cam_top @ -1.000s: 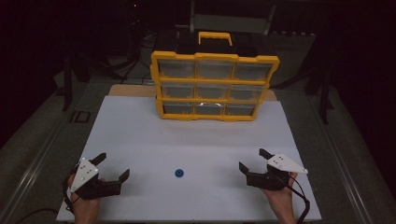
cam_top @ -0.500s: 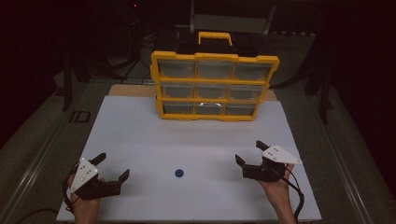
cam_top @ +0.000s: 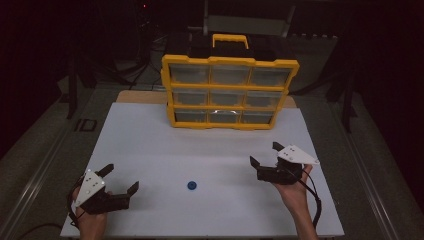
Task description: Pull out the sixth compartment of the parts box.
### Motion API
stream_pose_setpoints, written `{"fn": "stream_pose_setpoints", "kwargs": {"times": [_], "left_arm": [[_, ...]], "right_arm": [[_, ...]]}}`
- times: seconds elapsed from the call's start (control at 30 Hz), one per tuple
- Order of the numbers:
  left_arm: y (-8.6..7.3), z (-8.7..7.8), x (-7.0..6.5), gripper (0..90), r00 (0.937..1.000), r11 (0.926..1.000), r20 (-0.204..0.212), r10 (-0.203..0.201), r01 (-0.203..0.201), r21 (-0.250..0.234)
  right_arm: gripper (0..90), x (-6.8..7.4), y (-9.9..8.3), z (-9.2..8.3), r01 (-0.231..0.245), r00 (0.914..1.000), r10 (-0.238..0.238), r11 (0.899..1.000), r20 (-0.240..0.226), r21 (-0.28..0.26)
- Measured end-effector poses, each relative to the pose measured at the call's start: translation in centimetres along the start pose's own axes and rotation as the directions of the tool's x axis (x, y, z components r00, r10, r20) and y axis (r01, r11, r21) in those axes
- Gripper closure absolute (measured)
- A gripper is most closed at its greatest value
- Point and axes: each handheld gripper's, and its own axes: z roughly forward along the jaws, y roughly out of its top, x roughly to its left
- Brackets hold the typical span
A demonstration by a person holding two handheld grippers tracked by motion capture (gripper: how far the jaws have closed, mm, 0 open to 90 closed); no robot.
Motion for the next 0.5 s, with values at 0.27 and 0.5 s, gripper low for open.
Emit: {"fn": "stream_pose_setpoints", "kwargs": {"times": [0.27,0.5], "left_arm": [[0.0,0.0,0.0,0.0,1.0000,1.0000,0.000,0.000,0.000,0.001],[0.0,0.0,0.0,0.0,1.0000,1.0000,0.000,0.000,0.000,0.001]], "right_arm": [[7.6,-0.3,1.1,0.4,0.000,1.0000,0.000,1.000,0.004,-0.009],[7.6,-0.7,1.8,0.6,0.010,0.9999,-0.010,1.000,0.008,-0.013]]}}
